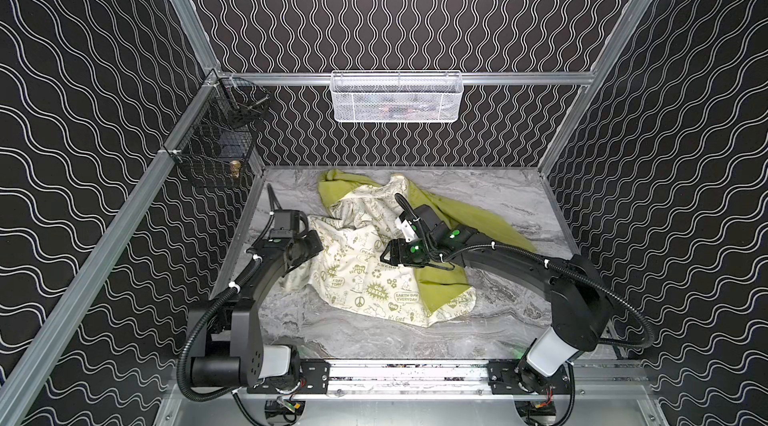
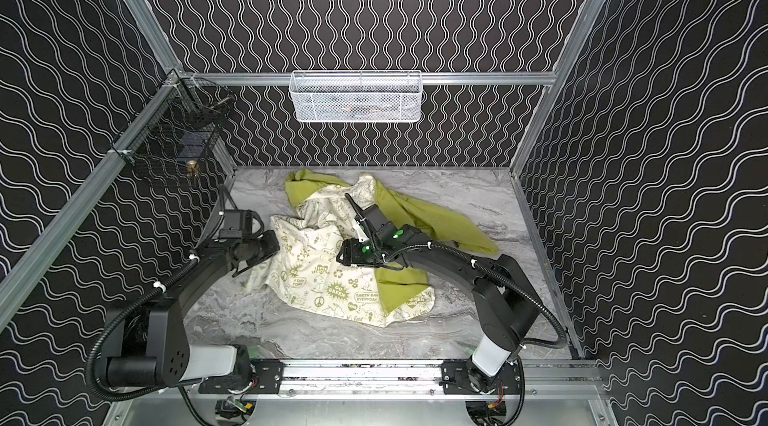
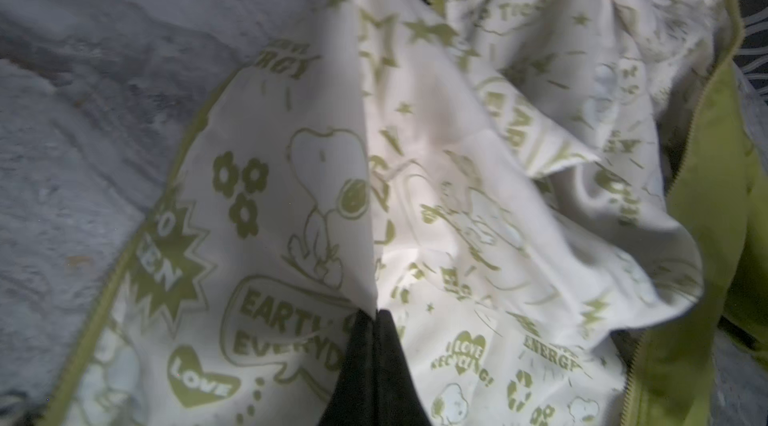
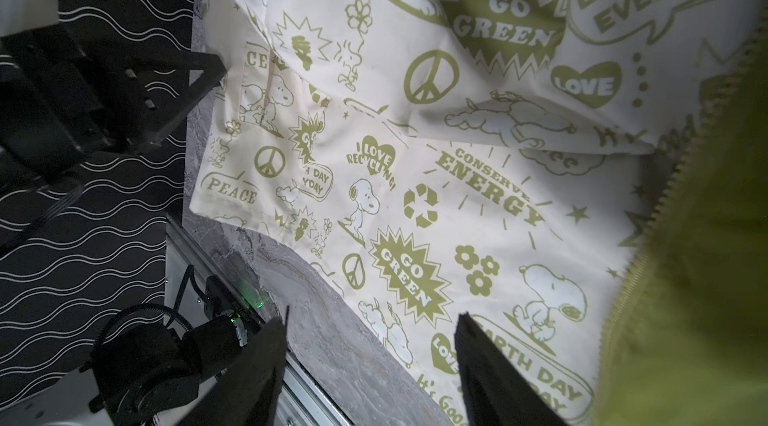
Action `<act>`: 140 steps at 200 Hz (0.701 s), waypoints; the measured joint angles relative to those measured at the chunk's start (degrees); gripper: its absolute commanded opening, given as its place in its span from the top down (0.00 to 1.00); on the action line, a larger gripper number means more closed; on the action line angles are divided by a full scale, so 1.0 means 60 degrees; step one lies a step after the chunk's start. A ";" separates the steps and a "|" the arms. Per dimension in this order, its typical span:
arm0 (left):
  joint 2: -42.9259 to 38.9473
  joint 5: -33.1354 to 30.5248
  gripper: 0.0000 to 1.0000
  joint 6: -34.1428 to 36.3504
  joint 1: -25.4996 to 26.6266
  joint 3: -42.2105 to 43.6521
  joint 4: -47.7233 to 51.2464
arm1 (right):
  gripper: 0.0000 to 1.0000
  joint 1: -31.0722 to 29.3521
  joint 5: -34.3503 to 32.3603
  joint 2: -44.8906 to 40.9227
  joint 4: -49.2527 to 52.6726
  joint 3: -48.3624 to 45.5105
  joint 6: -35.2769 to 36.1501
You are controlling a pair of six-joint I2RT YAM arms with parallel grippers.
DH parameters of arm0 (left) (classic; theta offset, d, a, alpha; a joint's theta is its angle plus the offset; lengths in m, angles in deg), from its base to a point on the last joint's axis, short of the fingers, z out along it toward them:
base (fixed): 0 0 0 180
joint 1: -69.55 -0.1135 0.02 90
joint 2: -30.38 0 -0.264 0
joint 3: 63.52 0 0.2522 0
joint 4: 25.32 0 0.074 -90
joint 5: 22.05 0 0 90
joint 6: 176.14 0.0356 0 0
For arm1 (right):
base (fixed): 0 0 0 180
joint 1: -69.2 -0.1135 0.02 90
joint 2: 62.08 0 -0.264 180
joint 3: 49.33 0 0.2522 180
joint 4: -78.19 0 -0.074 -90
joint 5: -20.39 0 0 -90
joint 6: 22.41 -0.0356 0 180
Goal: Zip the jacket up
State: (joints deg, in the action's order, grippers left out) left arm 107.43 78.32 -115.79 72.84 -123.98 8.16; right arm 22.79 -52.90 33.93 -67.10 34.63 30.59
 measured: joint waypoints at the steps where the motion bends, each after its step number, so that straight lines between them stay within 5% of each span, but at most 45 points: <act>1: -0.0004 0.0000 1.00 0.0004 0.0036 -0.0015 0.0015 | 0.34 0.0004 0.0000 0.0000 0.0000 0.0000 0.0000; 64: 0.0157 0.0004 1.00 -0.0004 0.2947 -0.2040 0.1224 | 0.35 0.0914 -0.0204 -0.1013 0.0073 -0.0583 -0.0011; 140: 0.3166 0.0076 1.00 -0.0321 0.6426 -0.4346 0.1151 | 0.34 0.2820 -0.0208 -0.3031 0.0328 -0.1770 0.0000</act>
State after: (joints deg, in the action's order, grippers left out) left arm 126.43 78.78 -117.72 111.39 -150.06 15.07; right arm 39.70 -54.14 15.74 -65.13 24.01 30.59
